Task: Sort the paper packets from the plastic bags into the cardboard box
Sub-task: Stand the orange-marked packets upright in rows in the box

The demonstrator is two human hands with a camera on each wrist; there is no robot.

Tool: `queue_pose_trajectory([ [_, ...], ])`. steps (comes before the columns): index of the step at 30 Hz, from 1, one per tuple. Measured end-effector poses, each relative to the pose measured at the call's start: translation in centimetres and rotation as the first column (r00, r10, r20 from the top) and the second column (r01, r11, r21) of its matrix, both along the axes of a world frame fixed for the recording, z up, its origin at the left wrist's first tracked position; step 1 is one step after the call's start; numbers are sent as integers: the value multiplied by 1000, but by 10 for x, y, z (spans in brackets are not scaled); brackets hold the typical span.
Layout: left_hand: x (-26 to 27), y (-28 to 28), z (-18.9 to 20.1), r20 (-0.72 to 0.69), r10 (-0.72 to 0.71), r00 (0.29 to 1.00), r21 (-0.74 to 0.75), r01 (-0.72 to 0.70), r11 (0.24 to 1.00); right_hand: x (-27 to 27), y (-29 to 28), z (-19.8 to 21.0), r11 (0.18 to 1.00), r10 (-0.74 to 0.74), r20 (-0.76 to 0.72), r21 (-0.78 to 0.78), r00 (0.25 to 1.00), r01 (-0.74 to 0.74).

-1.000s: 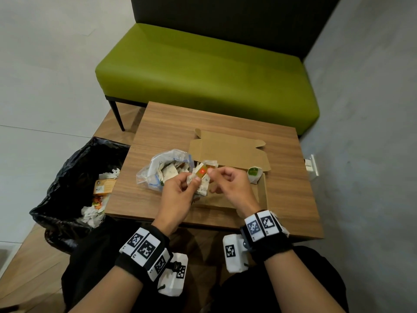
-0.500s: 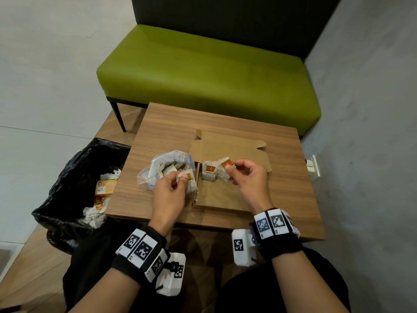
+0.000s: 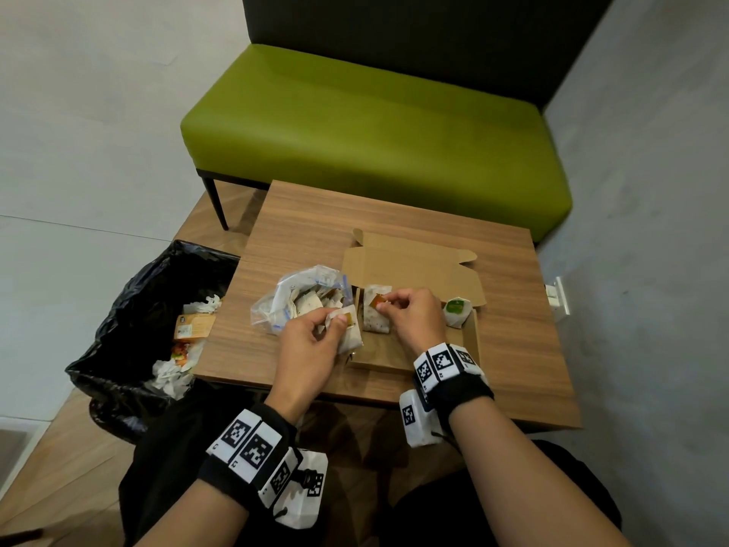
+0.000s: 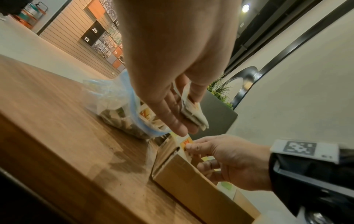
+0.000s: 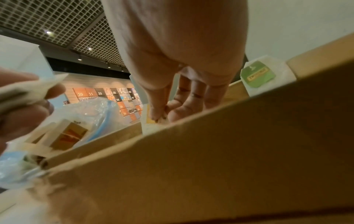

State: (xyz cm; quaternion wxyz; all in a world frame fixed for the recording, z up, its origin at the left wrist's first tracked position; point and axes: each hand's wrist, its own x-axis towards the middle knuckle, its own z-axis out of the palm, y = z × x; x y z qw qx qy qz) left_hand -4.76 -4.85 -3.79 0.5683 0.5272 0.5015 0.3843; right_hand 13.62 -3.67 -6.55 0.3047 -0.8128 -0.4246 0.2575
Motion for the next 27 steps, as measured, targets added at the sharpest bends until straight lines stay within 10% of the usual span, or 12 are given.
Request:
queue_pose_trajectory([
  [21,8,-4,9,67,3,998,-137,6,991,-1,-17,3,984,-5,126,177,992,-17],
  [27,16,0,10,67,-39,997,-107,46,993,-11,-39,43,971,221,-470,192,855,-145],
])
